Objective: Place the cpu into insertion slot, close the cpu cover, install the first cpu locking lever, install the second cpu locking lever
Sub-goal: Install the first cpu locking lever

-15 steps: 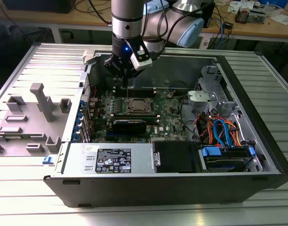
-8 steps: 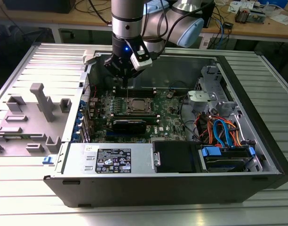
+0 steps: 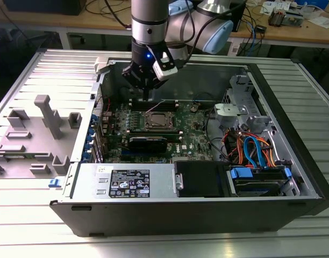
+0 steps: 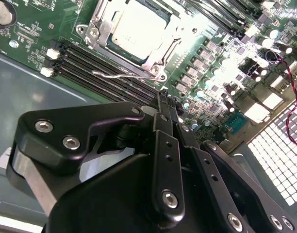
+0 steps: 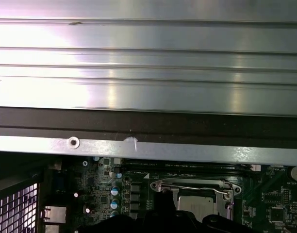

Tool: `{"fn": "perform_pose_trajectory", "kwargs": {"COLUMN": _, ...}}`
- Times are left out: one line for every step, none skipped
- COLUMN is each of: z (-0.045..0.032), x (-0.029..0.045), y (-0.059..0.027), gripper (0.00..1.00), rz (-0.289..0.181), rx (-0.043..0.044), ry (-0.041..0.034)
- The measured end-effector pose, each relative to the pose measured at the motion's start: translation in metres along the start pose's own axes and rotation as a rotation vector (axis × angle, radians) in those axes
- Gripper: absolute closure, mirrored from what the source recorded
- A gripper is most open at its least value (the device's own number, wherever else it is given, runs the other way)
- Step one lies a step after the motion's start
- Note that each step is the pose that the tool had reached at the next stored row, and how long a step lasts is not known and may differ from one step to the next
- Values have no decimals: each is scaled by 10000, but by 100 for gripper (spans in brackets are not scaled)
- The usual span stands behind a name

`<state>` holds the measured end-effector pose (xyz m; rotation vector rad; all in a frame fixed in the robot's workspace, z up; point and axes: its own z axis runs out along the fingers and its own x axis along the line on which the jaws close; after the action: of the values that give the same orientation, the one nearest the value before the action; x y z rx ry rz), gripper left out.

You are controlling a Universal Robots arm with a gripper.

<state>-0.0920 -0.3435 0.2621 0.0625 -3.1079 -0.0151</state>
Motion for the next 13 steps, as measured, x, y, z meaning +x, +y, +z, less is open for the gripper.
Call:
{"fn": "perform_pose_trajectory", "kwargs": {"z": 2, "x": -7, "y": 0, "gripper": 89, "rz": 1, "rx": -4, "ry": -3}}
{"fn": "perform_pose_trajectory", "kwargs": {"z": 5, "x": -13, "y": 0, "gripper": 89, "rz": 0, "rx": -3, "ry": -2}}
{"fn": "perform_pose_trajectory", "kwargs": {"z": 9, "x": -16, "y": 0, "gripper": 89, "rz": 0, "rx": -2, "ry": -1}}
{"fn": "perform_pose_trajectory", "kwargs": {"z": 12, "x": -17, "y": 0, "gripper": 89, "rz": -1, "rx": 0, "ry": 1}}
{"fn": "perform_pose_trajectory", "kwargs": {"z": 15, "x": -17, "y": 0, "gripper": 89, "rz": -7, "rx": 0, "ry": 0}}
{"fn": "perform_pose_trajectory", "kwargs": {"z": 16, "x": -17, "y": -1, "gripper": 89, "rz": -26, "rx": 2, "ry": 1}}
{"fn": "perform_pose_trajectory", "kwargs": {"z": 20, "x": -18, "y": -1, "gripper": 89, "rz": -110, "rx": 2, "ry": 1}}
{"fn": "perform_pose_trajectory", "kwargs": {"z": 23, "x": -18, "y": 0, "gripper": 89, "rz": -188, "rx": 4, "ry": 1}}
{"fn": "perform_pose_trajectory", "kwargs": {"z": 28, "x": -22, "y": -1, "gripper": 89, "rz": -287, "rx": 7, "ry": 1}}
{"fn": "perform_pose_trajectory", "kwargs": {"z": 33, "x": -26, "y": -1, "gripper": 89, "rz": -352, "rx": 12, "ry": 3}}
{"fn": "perform_pose_trajectory", "kwargs": {"z": 40, "x": -28, "y": -1, "gripper": 89, "rz": -379, "rx": 24, "ry": 2}}
{"fn": "perform_pose_trajectory", "kwargs": {"z": 45, "x": -30, "y": -1, "gripper": 89, "rz": -395, "rx": 34, "ry": -2}}
{"fn": "perform_pose_trajectory", "kwargs": {"z": 49, "x": -31, "y": -1, "gripper": 89, "rz": -407, "rx": 38, "ry": -12}}
